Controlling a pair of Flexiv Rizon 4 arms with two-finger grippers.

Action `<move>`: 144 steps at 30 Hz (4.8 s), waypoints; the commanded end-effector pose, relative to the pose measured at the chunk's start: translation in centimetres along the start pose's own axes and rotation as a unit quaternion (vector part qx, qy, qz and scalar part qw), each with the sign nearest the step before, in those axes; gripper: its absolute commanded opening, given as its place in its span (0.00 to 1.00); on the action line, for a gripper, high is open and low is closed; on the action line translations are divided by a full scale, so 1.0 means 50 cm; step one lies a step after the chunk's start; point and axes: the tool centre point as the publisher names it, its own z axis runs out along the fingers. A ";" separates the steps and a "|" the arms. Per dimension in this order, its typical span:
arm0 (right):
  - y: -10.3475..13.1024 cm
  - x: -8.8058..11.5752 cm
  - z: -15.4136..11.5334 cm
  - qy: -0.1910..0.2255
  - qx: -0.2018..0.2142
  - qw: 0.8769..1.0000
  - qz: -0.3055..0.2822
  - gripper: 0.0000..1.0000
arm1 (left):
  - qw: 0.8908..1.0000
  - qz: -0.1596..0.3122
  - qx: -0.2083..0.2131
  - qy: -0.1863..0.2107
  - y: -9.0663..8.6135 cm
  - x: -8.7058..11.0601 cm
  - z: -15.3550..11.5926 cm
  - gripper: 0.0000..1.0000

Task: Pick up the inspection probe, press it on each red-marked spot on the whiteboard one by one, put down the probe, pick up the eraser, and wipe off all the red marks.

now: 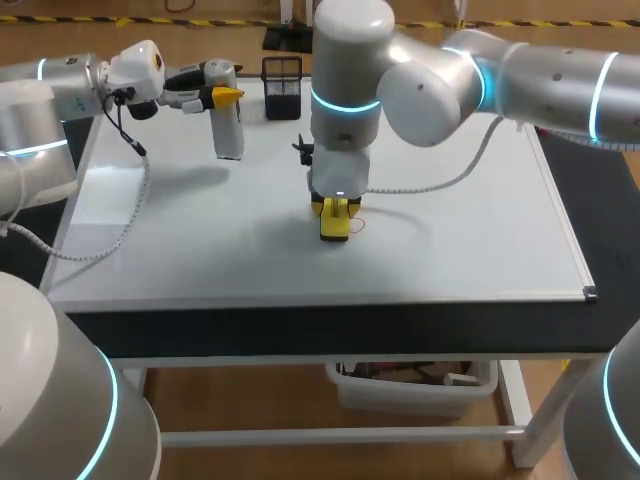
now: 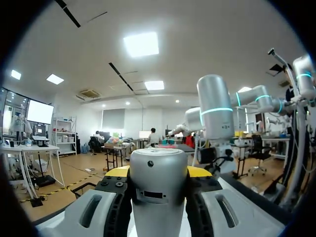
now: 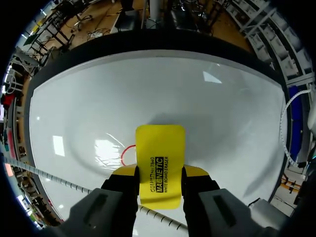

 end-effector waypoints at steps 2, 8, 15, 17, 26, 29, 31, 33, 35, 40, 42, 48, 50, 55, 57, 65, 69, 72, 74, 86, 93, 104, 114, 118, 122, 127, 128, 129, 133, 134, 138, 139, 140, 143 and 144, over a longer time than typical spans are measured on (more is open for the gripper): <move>0.004 0.003 0.000 0.002 0.000 1.000 0.000 0.00 | 1.000 0.000 0.000 -0.001 -0.002 0.001 0.000 0.00; 0.010 0.011 0.005 0.006 0.000 1.000 0.002 0.00 | 1.000 0.000 0.000 -0.001 -0.002 0.001 0.000 0.00; 0.014 0.027 0.012 0.011 -0.006 1.000 0.006 0.00 | 1.000 0.000 0.000 -0.001 -0.002 0.001 0.000 0.00; 0.014 0.034 0.013 0.013 -0.007 1.000 0.009 0.00 | 1.000 0.000 0.000 -0.001 -0.002 0.001 0.000 0.00; 0.012 0.075 0.013 0.023 -0.008 0.999 0.031 0.00 | 1.000 0.000 0.000 -0.001 -0.002 0.001 0.000 0.00; 0.013 0.090 0.012 0.027 -0.008 0.999 0.039 0.00 | 1.000 0.000 0.000 -0.001 -0.002 0.001 0.000 0.00; 0.012 0.101 0.013 0.027 -0.009 0.999 0.044 0.00 | 1.000 0.000 0.000 -0.001 -0.002 0.001 0.000 0.00; 0.013 0.111 0.013 0.029 -0.009 0.998 0.048 0.00 | 1.000 0.000 0.000 -0.001 -0.002 0.001 0.000 0.00; 0.014 0.121 0.013 0.030 -0.010 0.998 0.052 0.00 | 1.000 0.000 0.000 -0.001 -0.002 0.001 0.000 0.00; 0.015 0.138 0.009 0.033 -0.009 0.998 0.059 0.00 | 1.000 0.000 0.000 -0.001 -0.002 0.001 0.000 0.00; 0.014 0.142 0.008 0.034 -0.008 0.998 0.061 0.00 | 1.000 0.000 0.000 -0.001 -0.002 0.001 0.000 0.00; 0.014 0.144 -0.012 0.034 -0.001 0.998 0.061 0.00 | 1.000 0.000 0.000 -0.001 -0.002 0.001 0.000 0.00; 0.011 0.147 -0.029 0.036 0.004 0.998 0.056 0.00 | 1.000 0.000 0.000 -0.001 -0.002 0.001 0.000 0.00; -0.006 0.163 -0.067 0.050 0.018 0.997 0.048 0.00 | 1.000 0.000 0.000 -0.001 -0.002 0.001 0.000 0.00; -0.017 0.171 -0.076 0.054 0.021 0.997 0.049 0.00 | 1.000 0.000 0.000 -0.001 -0.002 0.001 0.000 0.00; -0.046 0.194 -0.091 0.061 0.026 0.996 0.064 0.00 | 1.000 0.000 0.000 -0.001 -0.002 0.001 0.000 0.00; -0.046 0.194 -0.091 0.061 0.026 0.996 0.064 0.00 | 1.000 0.000 0.000 -0.001 -0.002 0.001 0.000 0.00; -0.046 0.194 -0.091 0.061 0.026 0.996 0.064 0.00 | 1.000 0.000 0.000 -0.001 -0.002 0.001 0.000 0.00; -0.046 0.194 -0.091 0.061 0.026 0.996 0.064 0.00 | 1.000 0.000 0.000 -0.001 -0.002 0.001 0.000 0.00; -0.059 0.205 -0.095 0.071 0.027 0.995 0.068 0.00 | 1.000 0.000 0.000 -0.001 -0.002 0.001 0.000 0.00; -0.097 0.229 -0.099 0.087 0.034 0.993 0.076 0.00 | 1.000 0.000 0.000 -0.001 -0.002 0.001 0.000 0.00; -0.183 0.265 -0.103 0.074 0.037 0.994 0.067 0.00 | 1.000 0.000 0.000 -0.001 -0.002 0.001 0.000 0.00; -0.278 0.286 -0.119 0.065 0.045 0.995 0.066 0.00 | 1.000 0.000 0.000 -0.001 -0.002 0.001 0.000 0.00; -0.319 0.287 -0.123 0.060 0.045 0.995 0.062 0.00 | 1.000 0.000 0.000 -0.001 -0.002 0.001 0.000 0.00; -0.353 0.286 -0.125 0.064 0.046 0.995 0.056 0.00 | 1.000 0.000 0.000 -0.001 -0.002 0.001 0.000 0.00; -0.391 0.284 -0.128 0.066 0.047 0.995 0.053 0.00 | 1.000 0.000 0.000 -0.001 -0.002 0.001 0.000 0.00; -0.403 0.283 -0.126 0.068 0.046 0.995 0.052 0.00 | 1.000 0.000 0.000 -0.001 -0.002 0.001 0.000 0.00; -0.412 0.282 -0.126 0.069 0.046 0.995 0.051 0.00 | 1.000 0.000 0.000 -0.001 -0.002 0.001 0.000 0.00; -0.441 0.277 -0.125 0.073 0.045 0.995 0.050 0.00 | 1.000 0.000 0.000 -0.001 -0.002 0.001 0.000 0.00; -0.449 0.274 -0.127 0.073 0.046 0.995 0.049 0.00 | 1.000 0.000 0.000 -0.001 -0.002 0.001 0.000 0.00; -0.477 0.262 -0.128 0.074 0.048 0.995 0.045 0.00 | 1.000 0.000 0.000 -0.001 -0.002 0.001 0.000 0.00; -0.484 0.260 -0.128 0.074 0.048 0.995 0.044 0.00 | 1.000 0.000 0.000 -0.001 -0.002 0.001 0.000 0.00; -0.491 0.258 -0.126 0.074 0.048 0.995 0.044 0.00 | 1.000 0.000 0.000 -0.001 -0.002 0.001 0.000 0.00; -0.509 0.249 -0.122 0.073 0.047 0.995 0.047 0.00 | 1.000 0.000 0.000 -0.001 -0.002 0.001 0.000 0.00; -0.513 0.245 -0.121 0.073 0.047 0.995 0.048 0.00 | 1.000 0.000 0.000 -0.001 -0.002 0.001 0.000 0.00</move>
